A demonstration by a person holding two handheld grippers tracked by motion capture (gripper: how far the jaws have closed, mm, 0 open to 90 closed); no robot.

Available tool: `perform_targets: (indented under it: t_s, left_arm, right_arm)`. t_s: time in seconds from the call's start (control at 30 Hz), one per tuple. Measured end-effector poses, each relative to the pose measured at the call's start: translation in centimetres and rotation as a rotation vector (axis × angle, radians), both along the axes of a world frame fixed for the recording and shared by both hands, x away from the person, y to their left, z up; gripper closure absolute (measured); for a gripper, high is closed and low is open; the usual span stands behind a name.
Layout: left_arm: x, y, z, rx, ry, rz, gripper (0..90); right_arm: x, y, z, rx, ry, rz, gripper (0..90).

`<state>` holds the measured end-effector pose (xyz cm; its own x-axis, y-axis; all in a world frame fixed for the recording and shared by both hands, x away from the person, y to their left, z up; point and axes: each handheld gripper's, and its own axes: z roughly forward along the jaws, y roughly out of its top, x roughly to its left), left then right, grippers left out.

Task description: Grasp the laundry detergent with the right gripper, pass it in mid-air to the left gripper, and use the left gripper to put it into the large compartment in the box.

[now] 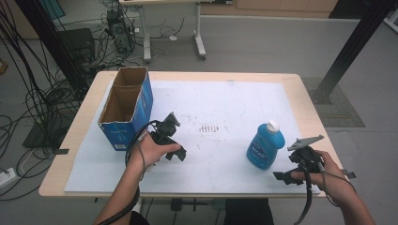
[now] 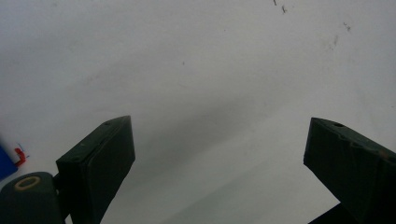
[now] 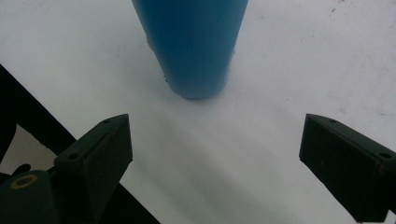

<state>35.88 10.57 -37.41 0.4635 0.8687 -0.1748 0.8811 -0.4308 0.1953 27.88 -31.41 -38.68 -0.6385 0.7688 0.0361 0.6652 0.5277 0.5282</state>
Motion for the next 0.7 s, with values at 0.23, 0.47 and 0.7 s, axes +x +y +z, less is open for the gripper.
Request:
perform_targets:
  t_s: [0.23, 0.47, 0.7]
  left_arm:
    - [-0.2, -0.3, 0.0, -0.016, 0.002, -0.004, 9.2]
    - [-0.2, -0.4, 0.2, -0.012, 0.004, -0.01, 9.2]
    - [-0.2, -0.4, 0.3, -0.038, 0.006, -0.01, 9.1]
  right_arm:
    - [-0.2, 0.0, -0.8, 0.028, -0.047, 0.006, 9.6]
    - [-0.4, 0.2, -1.1, 0.065, -0.095, 0.011, 9.5]
    - [-0.6, 0.3, -1.5, 0.125, -0.151, 0.008, 8.9]
